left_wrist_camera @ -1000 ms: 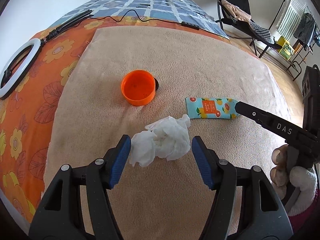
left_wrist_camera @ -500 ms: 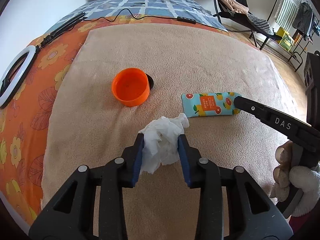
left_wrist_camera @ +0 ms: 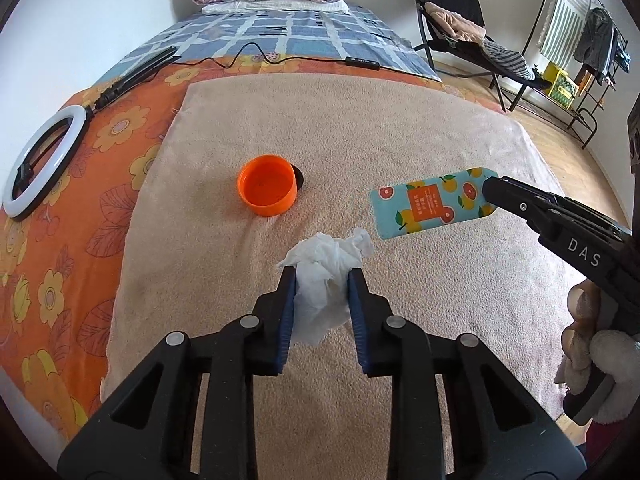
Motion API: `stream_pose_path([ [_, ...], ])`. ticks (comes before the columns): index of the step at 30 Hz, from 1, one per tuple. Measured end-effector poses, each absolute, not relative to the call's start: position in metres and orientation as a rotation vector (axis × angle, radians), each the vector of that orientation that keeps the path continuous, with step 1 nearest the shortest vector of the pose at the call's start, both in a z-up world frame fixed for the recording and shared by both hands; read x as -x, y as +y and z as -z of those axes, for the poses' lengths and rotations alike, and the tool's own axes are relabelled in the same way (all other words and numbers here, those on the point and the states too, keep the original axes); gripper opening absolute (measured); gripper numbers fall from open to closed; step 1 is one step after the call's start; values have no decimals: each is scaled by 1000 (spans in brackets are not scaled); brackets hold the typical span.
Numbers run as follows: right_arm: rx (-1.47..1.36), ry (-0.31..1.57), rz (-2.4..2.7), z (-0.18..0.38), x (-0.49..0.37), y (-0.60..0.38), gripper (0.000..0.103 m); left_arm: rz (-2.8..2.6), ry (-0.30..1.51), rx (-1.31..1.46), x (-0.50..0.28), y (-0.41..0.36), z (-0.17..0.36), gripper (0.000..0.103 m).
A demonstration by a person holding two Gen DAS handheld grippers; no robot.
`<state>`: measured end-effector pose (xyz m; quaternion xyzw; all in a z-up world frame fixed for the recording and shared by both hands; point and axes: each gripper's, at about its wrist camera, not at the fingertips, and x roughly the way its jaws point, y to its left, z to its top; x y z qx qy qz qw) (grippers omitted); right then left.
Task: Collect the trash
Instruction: 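Grasp the white tissue with the left tool while the right tool grasps the fruit-print pouch, then carry tissue and pouch over the blue basket and open both tools to drop them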
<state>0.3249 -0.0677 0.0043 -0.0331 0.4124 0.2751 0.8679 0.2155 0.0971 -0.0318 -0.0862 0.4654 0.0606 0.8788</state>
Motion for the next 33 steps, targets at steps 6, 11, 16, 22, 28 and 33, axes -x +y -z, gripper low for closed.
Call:
stream_pose_path([
  [6,98,832,-588,-25,-302,-76,17,-108,939,170,-194,89,12,25],
  [11,131,798,-606,-43,-276,-81,17,-91,903,148,-171,79,-7,25],
  [16,139,776,-628,-55,-251,-90,17,-75,877,133,-146,70,-22,25],
  [22,149,768,-650,-65,-222,-108,17,-54,869,140,-115,59,-31,25],
  [28,174,767,-665,-69,-194,-125,17,-25,867,132,-83,45,-35,25],
  [33,209,770,-676,-68,-166,-141,17,-5,877,124,-56,36,-31,25],
])
